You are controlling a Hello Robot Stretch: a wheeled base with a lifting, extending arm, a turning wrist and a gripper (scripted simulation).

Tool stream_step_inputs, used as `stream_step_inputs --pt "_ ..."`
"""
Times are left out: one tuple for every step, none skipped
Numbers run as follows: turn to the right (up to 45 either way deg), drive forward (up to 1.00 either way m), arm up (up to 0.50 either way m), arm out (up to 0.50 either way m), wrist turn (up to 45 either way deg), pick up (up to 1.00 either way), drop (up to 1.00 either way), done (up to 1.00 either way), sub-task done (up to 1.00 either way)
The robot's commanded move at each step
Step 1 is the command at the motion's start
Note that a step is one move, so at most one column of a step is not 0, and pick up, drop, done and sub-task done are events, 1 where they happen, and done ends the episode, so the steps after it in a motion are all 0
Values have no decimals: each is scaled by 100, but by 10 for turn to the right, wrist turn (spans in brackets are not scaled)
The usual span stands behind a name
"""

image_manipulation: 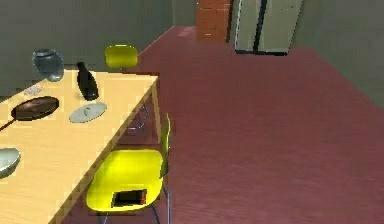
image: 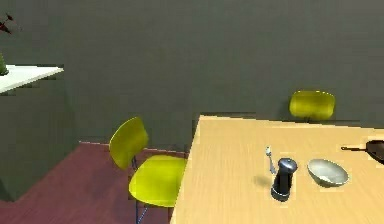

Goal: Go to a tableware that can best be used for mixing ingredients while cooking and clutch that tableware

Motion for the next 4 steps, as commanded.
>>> stream_step_inputs --pt "90 0 0 0 0 0 0 0 0" --pt "0 25 0 0 0 0 0 0 0" --pt "-450 0 0 0 0 0 0 0 0" --pt "0 0 50 0 0 0 0 0 0"
